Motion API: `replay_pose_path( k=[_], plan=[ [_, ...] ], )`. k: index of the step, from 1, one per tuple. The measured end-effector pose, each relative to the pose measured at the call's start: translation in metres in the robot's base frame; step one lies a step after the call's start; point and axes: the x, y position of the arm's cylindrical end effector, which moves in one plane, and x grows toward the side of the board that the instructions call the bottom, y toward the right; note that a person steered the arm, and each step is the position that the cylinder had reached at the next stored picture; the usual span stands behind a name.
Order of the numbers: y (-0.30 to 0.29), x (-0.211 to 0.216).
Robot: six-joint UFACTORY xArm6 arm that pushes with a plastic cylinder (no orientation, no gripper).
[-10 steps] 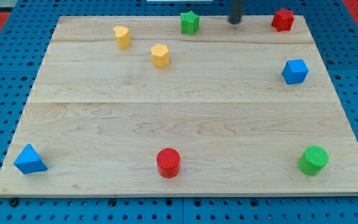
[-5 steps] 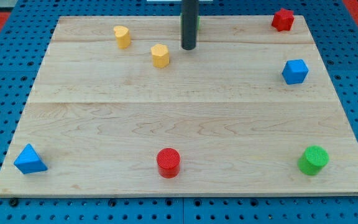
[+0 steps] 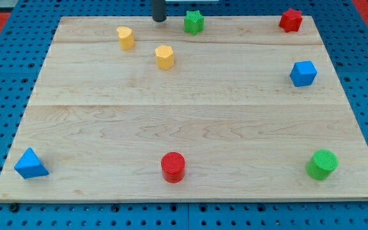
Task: Move the green star right and then a bit down
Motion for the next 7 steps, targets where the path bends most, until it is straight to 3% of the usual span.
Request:
replay_pose_path(
  k=[1, 3, 5, 7],
  plan=[
    [0.057, 0.0],
    [0.11, 0.0],
    [0.078, 0.022],
    [0.103, 0.054]
  ],
)
